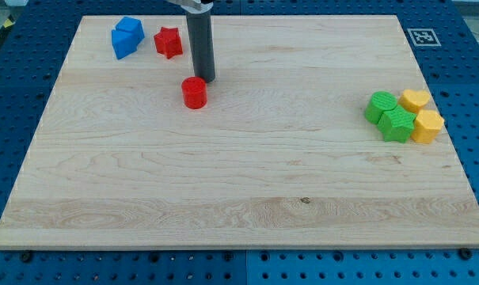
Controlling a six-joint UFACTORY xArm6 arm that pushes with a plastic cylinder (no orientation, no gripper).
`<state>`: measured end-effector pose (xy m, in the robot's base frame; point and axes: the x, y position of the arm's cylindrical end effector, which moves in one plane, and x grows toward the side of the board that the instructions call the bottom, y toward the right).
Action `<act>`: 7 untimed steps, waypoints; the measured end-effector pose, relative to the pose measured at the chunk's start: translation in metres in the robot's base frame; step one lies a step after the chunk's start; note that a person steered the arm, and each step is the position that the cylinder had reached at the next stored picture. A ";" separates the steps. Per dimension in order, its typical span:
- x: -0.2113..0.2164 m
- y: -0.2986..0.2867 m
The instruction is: Place red star on top right to red circle
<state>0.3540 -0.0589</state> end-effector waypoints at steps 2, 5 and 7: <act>-0.006 -0.012; -0.158 -0.026; -0.161 -0.042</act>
<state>0.1929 -0.1014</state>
